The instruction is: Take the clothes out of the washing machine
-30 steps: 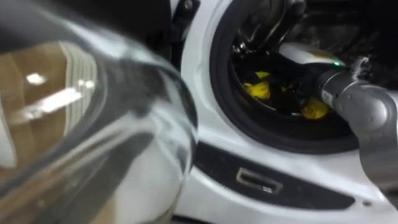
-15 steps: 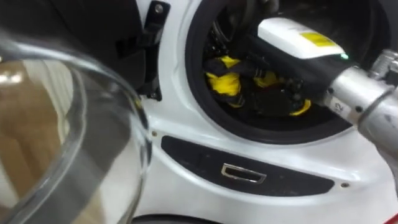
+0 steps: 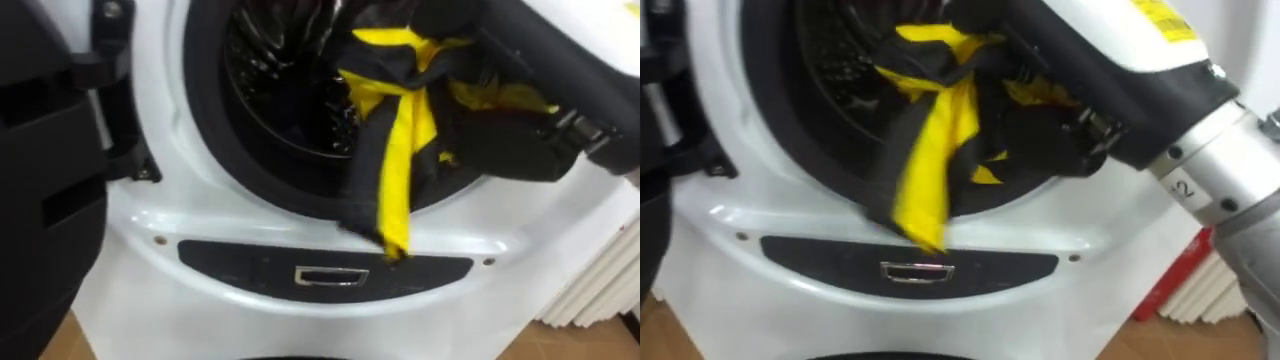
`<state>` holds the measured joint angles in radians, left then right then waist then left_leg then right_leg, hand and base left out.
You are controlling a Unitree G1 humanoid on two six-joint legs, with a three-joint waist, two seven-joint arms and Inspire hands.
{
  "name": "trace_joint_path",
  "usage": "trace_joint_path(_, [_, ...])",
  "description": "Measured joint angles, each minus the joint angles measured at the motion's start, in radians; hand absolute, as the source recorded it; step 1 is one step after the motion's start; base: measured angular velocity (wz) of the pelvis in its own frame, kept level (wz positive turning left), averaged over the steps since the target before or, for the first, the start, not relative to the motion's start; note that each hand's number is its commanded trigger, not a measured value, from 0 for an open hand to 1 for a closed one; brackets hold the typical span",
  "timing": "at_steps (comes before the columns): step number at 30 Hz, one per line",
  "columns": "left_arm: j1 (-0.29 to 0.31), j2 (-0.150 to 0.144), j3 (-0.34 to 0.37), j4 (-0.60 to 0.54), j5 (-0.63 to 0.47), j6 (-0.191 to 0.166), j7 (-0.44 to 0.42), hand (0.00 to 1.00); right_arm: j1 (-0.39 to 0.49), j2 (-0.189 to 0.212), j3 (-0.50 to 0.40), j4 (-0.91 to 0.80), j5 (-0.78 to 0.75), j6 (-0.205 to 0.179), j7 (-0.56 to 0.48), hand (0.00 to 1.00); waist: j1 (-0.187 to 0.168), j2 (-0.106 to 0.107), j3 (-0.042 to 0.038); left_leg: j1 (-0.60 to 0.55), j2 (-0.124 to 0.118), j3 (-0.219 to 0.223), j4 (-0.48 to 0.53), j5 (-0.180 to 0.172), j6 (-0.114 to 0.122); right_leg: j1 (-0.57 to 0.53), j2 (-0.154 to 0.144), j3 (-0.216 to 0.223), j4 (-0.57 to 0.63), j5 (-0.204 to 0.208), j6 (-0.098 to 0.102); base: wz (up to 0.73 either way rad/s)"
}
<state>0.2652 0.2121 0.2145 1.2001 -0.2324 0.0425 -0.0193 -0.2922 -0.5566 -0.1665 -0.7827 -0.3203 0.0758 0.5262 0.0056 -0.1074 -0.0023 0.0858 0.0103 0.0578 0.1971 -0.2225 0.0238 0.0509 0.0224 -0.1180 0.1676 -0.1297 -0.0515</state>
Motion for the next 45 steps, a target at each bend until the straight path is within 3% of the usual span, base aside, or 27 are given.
trace_joint_path(7, [0.002,-0.001,0.000,-0.002,-0.012,-0.008,-0.019,0.00,0.041,0.000,-0.037,-0.002,0.181,-0.023,-0.037,1.00,-0.031,-0.003,-0.0015,0.011,0.011,0.023,-0.018,-0.004,0.001,0.001,0.002,0.006,-0.006,-0.002,0.004,-0.06])
trace_joint_path(11, [0.005,-0.002,0.032,0.002,-0.012,-0.015,-0.020,0.00,0.163,0.016,-0.103,-0.011,0.207,-0.073,-0.064,1.00,-0.026,-0.011,-0.0073,0.014,0.012,0.028,-0.026,-0.004,0.001,0.001,0.005,0.014,-0.014,-0.002,0.004,-0.02])
trace_joint_path(15, [0.018,-0.005,0.047,0.003,-0.011,-0.020,-0.021,0.00,0.213,0.016,-0.157,-0.003,0.229,-0.107,-0.077,1.00,-0.031,-0.011,-0.0069,0.021,0.015,0.038,-0.026,-0.010,0.002,0.002,0.015,0.031,-0.012,-0.002,0.004,-0.07])
trace_joint_path(20, [0.039,-0.005,0.047,0.003,-0.011,-0.019,-0.020,0.00,0.317,0.016,-0.227,0.016,0.336,-0.110,-0.142,1.00,-0.054,-0.009,-0.0061,0.027,0.018,0.040,-0.026,-0.016,0.001,0.002,0.014,0.040,0.003,-0.002,0.004,-0.04])
trace_joint_path(24, [0.041,-0.008,0.070,-0.001,0.006,-0.018,-0.020,0.00,0.409,0.019,-0.297,0.020,0.399,-0.123,-0.156,1.00,-0.066,0.001,-0.0049,0.029,0.023,0.067,-0.011,-0.031,0.003,0.000,0.017,0.064,0.003,-0.002,0.004,-0.13])
trace_joint_path(30, [0.031,-0.006,0.081,-0.001,0.009,-0.015,-0.020,0.00,0.459,0.023,-0.345,0.083,0.389,-0.128,-0.231,1.00,-0.113,0.015,-0.0055,0.033,0.028,0.106,0.000,-0.038,0.005,-0.003,0.027,0.103,0.006,0.002,0.007,-0.20])
trace_joint_path(34, [0.013,-0.002,0.080,-0.001,0.009,-0.014,-0.016,0.00,0.534,0.038,-0.378,0.157,0.325,-0.089,-0.251,1.00,-0.126,0.016,-0.0055,0.030,0.032,0.133,-0.002,-0.041,0.004,-0.027,0.032,0.128,0.022,0.002,0.008,-0.26])
trace_joint_path(38, [0.010,-0.002,0.084,-0.001,0.008,-0.014,-0.014,0.00,0.612,0.056,-0.407,0.197,0.241,-0.020,-0.254,1.00,-0.166,0.016,-0.0041,0.030,0.032,0.166,-0.014,-0.040,0.003,-0.052,0.038,0.157,0.038,0.001,0.008,-0.27])
trace_joint_path(42, [0.013,0.005,0.086,0.000,0.008,-0.013,-0.018,0.00,0.631,0.056,-0.465,0.246,0.157,0.031,-0.266,1.00,-0.195,0.007,-0.0005,0.032,0.031,0.202,-0.029,-0.040,0.002,-0.073,0.052,0.188,0.043,0.001,0.008,-0.26])
trace_joint_path(45, [0.012,0.011,0.087,-0.001,0.008,-0.015,-0.021,0.00,0.652,0.056,-0.487,0.255,0.112,0.037,-0.277,1.00,-0.201,0.004,-0.0005,0.032,0.033,0.214,-0.027,-0.040,0.000,-0.079,0.055,0.199,0.043,0.001,0.007,-0.16])
